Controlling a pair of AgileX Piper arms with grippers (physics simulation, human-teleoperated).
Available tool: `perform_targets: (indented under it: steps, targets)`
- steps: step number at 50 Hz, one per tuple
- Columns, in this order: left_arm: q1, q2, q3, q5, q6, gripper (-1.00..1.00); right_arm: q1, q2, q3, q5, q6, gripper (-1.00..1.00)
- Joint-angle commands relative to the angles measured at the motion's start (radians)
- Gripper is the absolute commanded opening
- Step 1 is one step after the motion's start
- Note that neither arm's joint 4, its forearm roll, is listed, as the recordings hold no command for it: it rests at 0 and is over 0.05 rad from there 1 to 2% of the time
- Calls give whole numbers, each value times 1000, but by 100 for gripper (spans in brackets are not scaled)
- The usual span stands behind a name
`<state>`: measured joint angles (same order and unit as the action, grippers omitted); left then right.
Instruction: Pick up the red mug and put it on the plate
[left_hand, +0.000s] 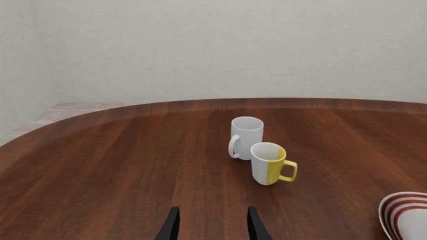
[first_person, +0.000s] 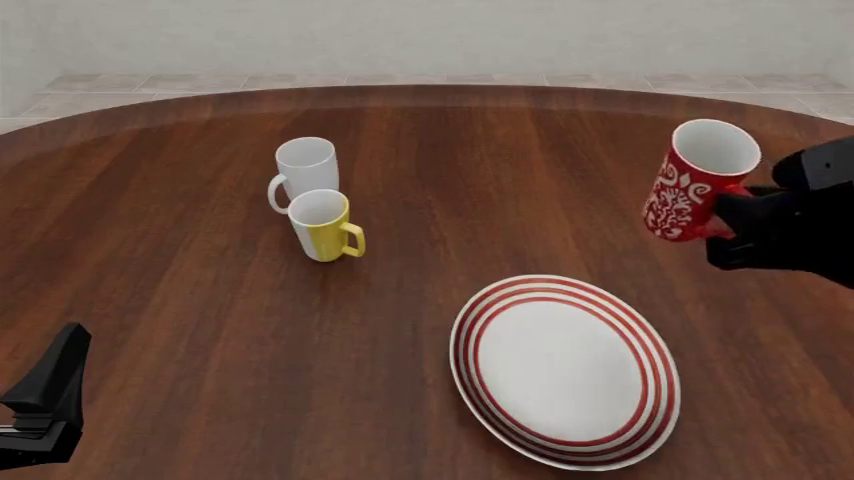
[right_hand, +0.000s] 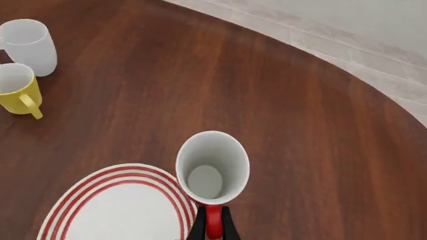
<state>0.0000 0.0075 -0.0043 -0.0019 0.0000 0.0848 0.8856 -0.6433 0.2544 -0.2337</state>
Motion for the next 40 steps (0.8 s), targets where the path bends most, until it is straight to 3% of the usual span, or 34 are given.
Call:
perform_targets:
  steps: [1,40]
  targets:
    - [0,0,0,0,0,100,78,-102,-8,86,26,-100]
    - [0,0,0,0,0,100,260,-316,29,289,36,-100]
